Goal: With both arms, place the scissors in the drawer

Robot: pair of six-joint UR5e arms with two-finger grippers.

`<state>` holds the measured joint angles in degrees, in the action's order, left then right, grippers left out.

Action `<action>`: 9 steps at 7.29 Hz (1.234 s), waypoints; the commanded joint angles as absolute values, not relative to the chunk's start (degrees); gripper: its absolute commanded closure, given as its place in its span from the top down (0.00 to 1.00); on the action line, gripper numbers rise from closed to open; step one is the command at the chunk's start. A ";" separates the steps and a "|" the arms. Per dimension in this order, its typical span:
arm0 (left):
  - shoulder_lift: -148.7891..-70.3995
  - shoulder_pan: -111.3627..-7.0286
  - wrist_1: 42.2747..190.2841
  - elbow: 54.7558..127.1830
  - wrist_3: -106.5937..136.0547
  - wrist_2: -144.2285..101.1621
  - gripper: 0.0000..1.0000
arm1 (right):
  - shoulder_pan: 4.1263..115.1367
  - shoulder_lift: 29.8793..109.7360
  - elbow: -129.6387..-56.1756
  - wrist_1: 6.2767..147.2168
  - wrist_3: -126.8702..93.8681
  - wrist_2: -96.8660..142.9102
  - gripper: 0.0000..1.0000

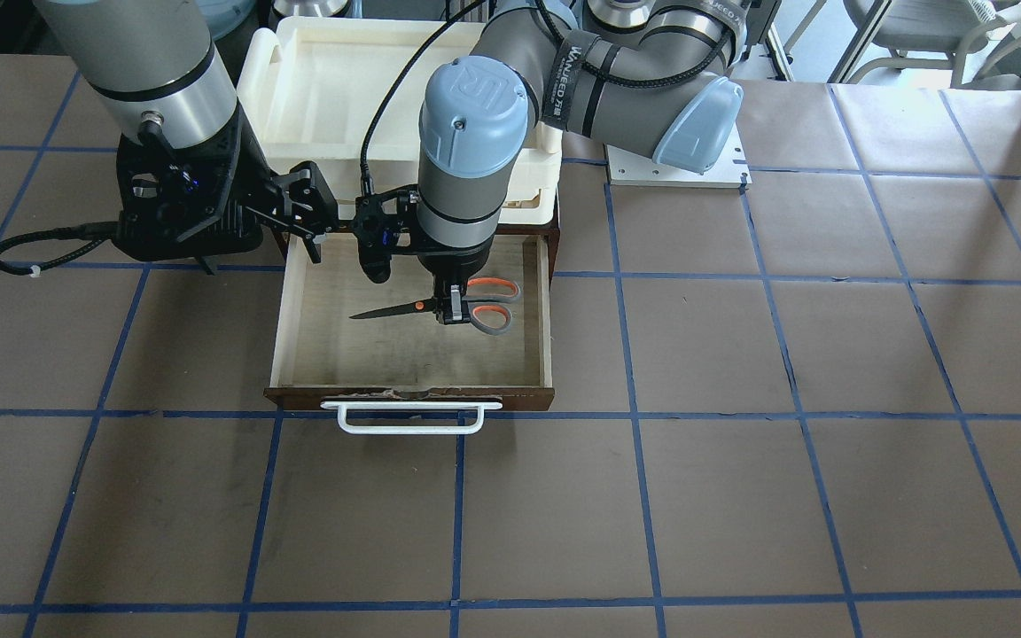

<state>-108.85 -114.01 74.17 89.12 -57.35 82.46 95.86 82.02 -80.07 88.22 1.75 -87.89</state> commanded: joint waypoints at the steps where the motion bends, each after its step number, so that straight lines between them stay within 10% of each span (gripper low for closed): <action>1: -109.51 -114.35 73.92 89.21 -56.60 82.71 0.00 | 95.89 82.09 -80.16 88.24 1.76 -87.80 1.00; 6: -111.45 -114.52 73.74 89.30 -57.39 82.97 0.00 | 95.98 82.00 -80.16 88.24 1.76 -87.80 1.00; 9: -111.54 -114.61 73.48 89.82 -57.21 83.14 0.34 | 95.89 82.00 -80.16 88.77 1.85 -87.89 1.00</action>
<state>-111.73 -114.54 73.66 89.69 -56.97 82.99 95.90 82.00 -80.20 88.58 1.85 -87.88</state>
